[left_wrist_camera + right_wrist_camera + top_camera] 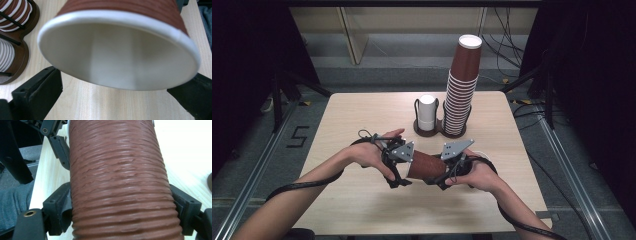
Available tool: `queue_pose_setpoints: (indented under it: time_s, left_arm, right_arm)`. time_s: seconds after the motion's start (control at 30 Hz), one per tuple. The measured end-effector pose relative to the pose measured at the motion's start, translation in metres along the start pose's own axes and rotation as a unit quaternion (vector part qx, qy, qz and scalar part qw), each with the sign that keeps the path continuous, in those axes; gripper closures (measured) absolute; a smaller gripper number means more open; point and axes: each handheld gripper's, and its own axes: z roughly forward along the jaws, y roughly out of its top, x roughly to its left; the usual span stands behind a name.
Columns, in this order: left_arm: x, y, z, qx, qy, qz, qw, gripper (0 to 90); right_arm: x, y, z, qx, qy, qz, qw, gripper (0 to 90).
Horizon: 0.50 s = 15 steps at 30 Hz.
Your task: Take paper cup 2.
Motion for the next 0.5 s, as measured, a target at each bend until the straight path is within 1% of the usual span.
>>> queue_pose_setpoints:
  time_s: [0.2, 0.23, 0.27, 0.3, 0.33, 0.37, 0.4, 0.47, 0.5]
  left_arm:
    - [0.0013, 0.0007, -0.0009, -0.008, -0.005, -0.003, 1.0000, 0.0]
    - [0.0004, 0.0008, -0.0004, -0.015, -0.004, -0.009, 0.9998, 0.0]
    - [0.0010, 0.0012, -0.0010, -0.013, -0.010, -0.008, 0.9998, 0.0]
    - [0.0002, 0.0011, -0.0007, -0.018, -0.005, -0.009, 0.9998, 0.0]
    - [0.0008, 0.0016, -0.0013, -0.015, -0.011, -0.009, 0.9998, 0.0]
    - [0.0012, 0.0017, -0.0013, -0.017, -0.013, -0.007, 0.9997, 0.0]
    - [0.0012, 0.0018, -0.0014, -0.018, -0.015, -0.006, 0.9997, 0.0]
    - [0.0012, 0.0023, -0.0014, -0.019, -0.016, -0.006, 0.9997, 0.0]
    - [0.0011, 0.0027, -0.0014, -0.022, -0.013, -0.006, 0.9997, 0.0]
  right_arm:
    - [0.0001, 0.0002, -0.0002, 0.002, 0.007, 0.002, 1.0000, 20.0]
    - [0.0003, 0.0003, -0.0002, 0.002, 0.007, 0.002, 1.0000, 20.0]
    - [0.0000, 0.0006, 0.0003, 0.002, 0.009, -0.004, 1.0000, 20.0]
    - [0.0002, 0.0007, 0.0004, 0.002, 0.009, -0.005, 0.9999, 20.0]
    - [0.0004, 0.0008, 0.0006, 0.001, 0.010, -0.005, 0.9999, 20.0]
    - [0.0010, 0.0007, 0.0013, -0.003, 0.008, -0.005, 1.0000, 20.0]
    - [0.0013, 0.0008, 0.0014, -0.002, 0.010, -0.004, 0.9999, 20.0]
    - [0.0015, 0.0010, 0.0016, -0.002, 0.011, -0.005, 0.9999, 20.0]
    - [0.0020, 0.0010, 0.0018, -0.002, 0.012, -0.002, 0.9999, 20.0]
